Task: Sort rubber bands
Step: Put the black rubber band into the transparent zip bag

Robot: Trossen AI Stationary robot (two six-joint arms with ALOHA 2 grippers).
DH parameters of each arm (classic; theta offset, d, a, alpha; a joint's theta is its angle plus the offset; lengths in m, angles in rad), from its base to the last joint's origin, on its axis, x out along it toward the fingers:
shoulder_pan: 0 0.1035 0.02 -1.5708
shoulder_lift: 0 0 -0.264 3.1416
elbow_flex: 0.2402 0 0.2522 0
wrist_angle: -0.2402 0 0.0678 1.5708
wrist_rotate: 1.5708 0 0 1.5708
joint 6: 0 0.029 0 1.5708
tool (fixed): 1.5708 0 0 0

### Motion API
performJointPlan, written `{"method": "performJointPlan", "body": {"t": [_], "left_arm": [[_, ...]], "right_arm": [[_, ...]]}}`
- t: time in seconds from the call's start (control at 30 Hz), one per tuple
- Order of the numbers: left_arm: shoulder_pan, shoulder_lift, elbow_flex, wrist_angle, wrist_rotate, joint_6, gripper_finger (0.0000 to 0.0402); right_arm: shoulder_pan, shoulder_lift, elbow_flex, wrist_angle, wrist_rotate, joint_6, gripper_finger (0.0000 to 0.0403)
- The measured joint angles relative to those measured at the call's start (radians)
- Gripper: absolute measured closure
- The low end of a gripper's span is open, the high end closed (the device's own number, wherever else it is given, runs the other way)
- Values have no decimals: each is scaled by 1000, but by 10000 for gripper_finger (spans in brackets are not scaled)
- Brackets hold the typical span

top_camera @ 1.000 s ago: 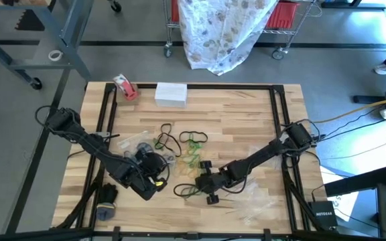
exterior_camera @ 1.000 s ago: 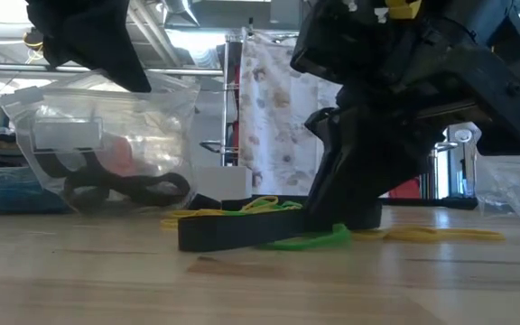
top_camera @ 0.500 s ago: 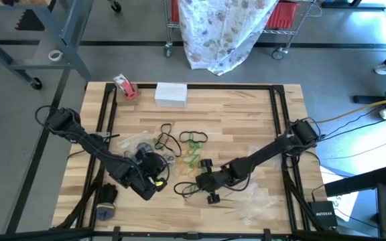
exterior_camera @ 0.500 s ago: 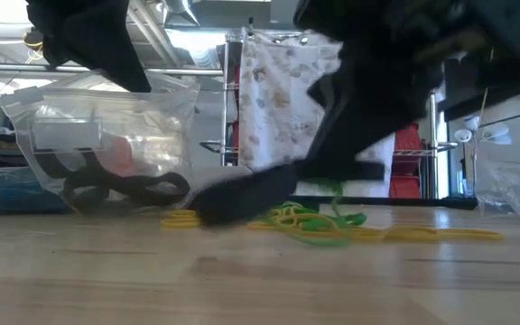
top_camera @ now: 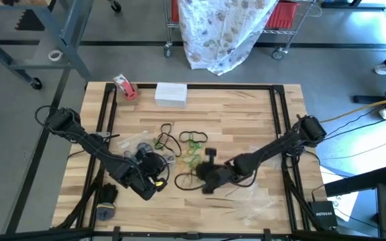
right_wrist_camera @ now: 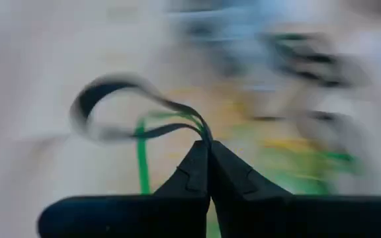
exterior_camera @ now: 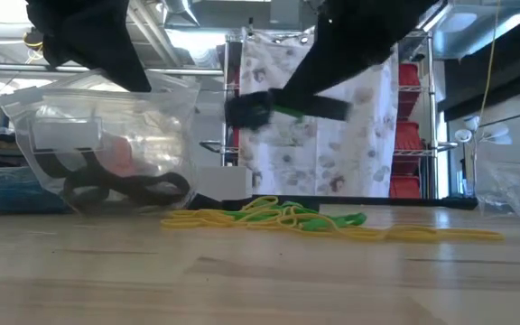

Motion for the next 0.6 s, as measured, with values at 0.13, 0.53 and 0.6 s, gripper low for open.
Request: {"method": "performJointPlan", "body": {"t": [0.13,0.53,0.6], "left_arm": [[0,0,0,0,0,0,400],[0,0,0,8,0,1,400],[0,0,0,17,0,11,400]], "right_arm": [[-3,1,1,5,-99,-24,398],[-48,10,0,-132,-236,38,398],[-46,10,0,-98,-214,32,398]]}}
